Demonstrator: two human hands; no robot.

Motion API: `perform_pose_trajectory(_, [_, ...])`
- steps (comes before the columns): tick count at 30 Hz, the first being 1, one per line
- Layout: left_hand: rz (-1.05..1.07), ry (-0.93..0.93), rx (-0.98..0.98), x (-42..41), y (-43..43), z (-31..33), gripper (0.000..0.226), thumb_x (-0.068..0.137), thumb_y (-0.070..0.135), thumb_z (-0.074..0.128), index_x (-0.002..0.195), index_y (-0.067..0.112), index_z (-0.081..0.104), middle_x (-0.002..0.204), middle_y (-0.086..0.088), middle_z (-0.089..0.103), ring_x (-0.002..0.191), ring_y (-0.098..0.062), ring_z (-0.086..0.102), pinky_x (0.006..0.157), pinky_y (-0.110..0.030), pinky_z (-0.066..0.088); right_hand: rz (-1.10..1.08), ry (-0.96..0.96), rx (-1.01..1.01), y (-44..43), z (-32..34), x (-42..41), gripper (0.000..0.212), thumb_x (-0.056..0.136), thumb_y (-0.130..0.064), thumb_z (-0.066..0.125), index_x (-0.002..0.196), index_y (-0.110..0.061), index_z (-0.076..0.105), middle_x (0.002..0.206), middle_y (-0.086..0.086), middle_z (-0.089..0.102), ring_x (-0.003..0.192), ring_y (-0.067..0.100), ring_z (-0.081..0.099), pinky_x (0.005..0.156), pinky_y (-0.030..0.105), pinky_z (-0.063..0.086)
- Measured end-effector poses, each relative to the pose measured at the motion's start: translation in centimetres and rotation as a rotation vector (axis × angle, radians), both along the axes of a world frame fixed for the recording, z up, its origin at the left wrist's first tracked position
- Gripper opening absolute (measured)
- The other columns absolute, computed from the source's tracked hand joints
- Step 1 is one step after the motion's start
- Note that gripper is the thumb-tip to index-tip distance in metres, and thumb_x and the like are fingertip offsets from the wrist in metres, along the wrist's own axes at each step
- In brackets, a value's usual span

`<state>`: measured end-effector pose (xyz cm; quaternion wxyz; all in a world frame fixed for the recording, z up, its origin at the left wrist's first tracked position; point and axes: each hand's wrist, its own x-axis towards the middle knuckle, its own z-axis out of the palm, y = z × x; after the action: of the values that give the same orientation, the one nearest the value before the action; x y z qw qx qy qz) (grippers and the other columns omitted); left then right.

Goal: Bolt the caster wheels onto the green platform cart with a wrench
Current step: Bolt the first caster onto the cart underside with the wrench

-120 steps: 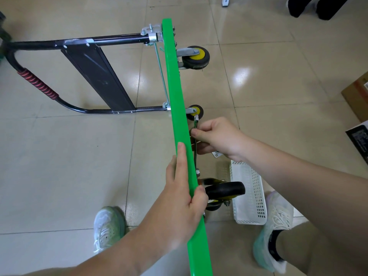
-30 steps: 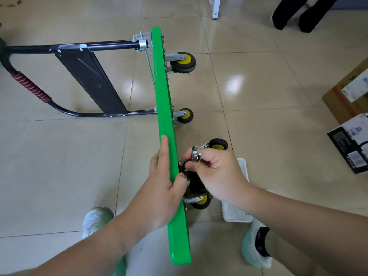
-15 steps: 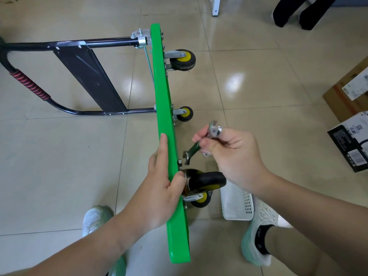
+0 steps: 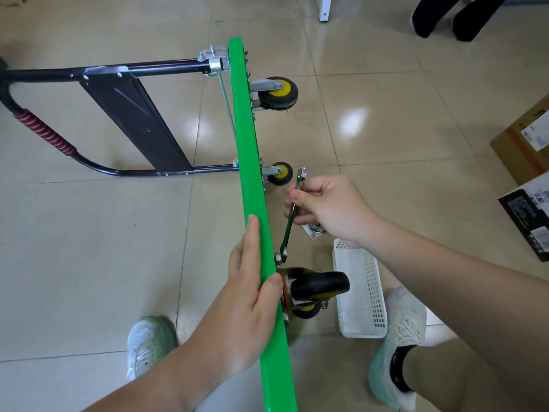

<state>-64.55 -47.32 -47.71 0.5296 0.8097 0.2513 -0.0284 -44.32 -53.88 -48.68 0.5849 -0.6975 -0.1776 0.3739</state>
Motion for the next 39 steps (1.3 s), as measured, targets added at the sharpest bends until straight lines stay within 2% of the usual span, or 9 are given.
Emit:
perform_pose_trajectory(4, [-0.024,0.006,0.008,-0.1,0.3,-0.3,0.08,0.109,0.025,0.037,0.152,0.048,-0.026,0.164,0.018,0.006,0.111,0.043,0.021,0.085,0.012,0.016,0.047,0.058,-0.065,1.4,-0.5,0.6,0.013,0.097,-0.01,0.061,0.087,-0.012,0.069,0.086,0.01,0.071,0.079,0.027,0.07,0.065,0.025,0.061])
perform_pose_trajectory(8, [-0.04,0.019,0.015,-0.2,0.5,-0.6,0.083,0.107,0.032,0.037,0.147,0.054,-0.033,0.164,0.017,0.003,0.112,0.038,0.029,0.087,0.01,0.02,0.09,0.082,-0.13,2.5,-0.7,1.2,0.015,0.098,-0.007,0.06,0.083,-0.006,0.066,0.087,0.016,0.069,0.064,0.019,0.071,0.058,0.023,0.059])
perform_pose_trajectory(13, [-0.043,0.012,0.017,-0.3,0.6,-0.8,0.084,0.106,0.039,0.035,0.144,0.06,-0.036,0.167,0.018,-0.003,0.138,0.009,0.031,0.092,0.008,0.021,0.109,0.117,-0.155,3.5,-0.8,1.8,0.018,0.098,-0.007,0.06,0.081,-0.002,0.065,0.071,0.011,0.069,0.053,0.015,0.069,0.057,0.026,0.061])
perform_pose_trajectory(15, [-0.038,0.009,0.019,-0.3,0.6,-0.9,0.082,0.105,0.042,0.034,0.144,0.061,-0.035,0.167,0.019,-0.003,0.13,0.014,0.036,0.091,0.004,0.025,0.145,0.109,-0.187,3.7,-1.3,1.5,0.018,0.097,-0.008,0.061,0.081,-0.001,0.066,0.069,0.011,0.071,0.059,0.02,0.071,0.065,0.033,0.063])
perform_pose_trajectory(20, [-0.043,0.013,0.018,-0.3,0.7,-1.0,0.081,0.105,0.043,0.033,0.147,0.057,-0.035,0.164,0.02,0.001,0.108,0.032,0.038,0.085,0.007,0.028,0.142,0.151,-0.214,3.9,-1.9,0.9,0.013,0.097,-0.01,0.061,0.093,0.0,0.068,0.105,0.024,0.071,0.089,0.04,0.073,0.078,0.044,0.062])
perform_pose_trajectory(23, [-0.051,0.012,0.014,-0.4,0.7,-0.8,0.083,0.105,0.037,0.035,0.15,0.052,-0.034,0.163,0.022,0.001,0.107,0.033,0.039,0.085,0.007,0.028,0.152,0.121,-0.196,3.5,-1.5,0.4,0.014,0.098,-0.01,0.061,0.096,0.002,0.069,0.102,0.022,0.072,0.076,0.029,0.074,0.075,0.039,0.062])
perform_pose_trajectory(28, [-0.037,0.014,0.003,-0.3,0.7,-0.4,0.082,0.106,0.036,0.035,0.147,0.054,-0.033,0.16,0.02,0.007,0.109,0.027,0.043,0.084,0.005,0.032,0.088,0.056,-0.077,1.5,-0.3,-1.5,0.015,0.097,-0.007,0.06,0.09,-0.016,0.07,0.076,-0.007,0.074,0.067,0.004,0.07,0.064,0.022,0.059])
perform_pose_trajectory(32, [-0.008,-0.004,0.005,-0.1,0.3,-0.4,0.081,0.107,0.028,0.038,0.153,0.048,-0.025,0.159,0.015,0.015,0.097,0.035,0.041,0.08,0.008,0.029,0.023,-0.072,-0.035,-0.8,-0.1,-3.6,0.021,0.094,-0.01,0.064,0.085,-0.028,0.071,0.081,-0.008,0.076,0.089,0.006,0.073,0.075,0.028,0.06])
perform_pose_trajectory(39, [0.04,-0.033,0.037,0.0,-0.2,-0.6,0.08,0.108,0.02,0.041,0.158,0.041,-0.018,0.152,0.015,0.019,0.095,0.041,0.034,0.08,0.011,0.022,-0.073,-0.19,0.064,-4.1,-0.8,-6.8,0.035,0.092,0.001,0.063,0.08,-0.031,0.072,0.086,-0.006,0.075,0.092,0.014,0.073,0.087,0.033,0.059])
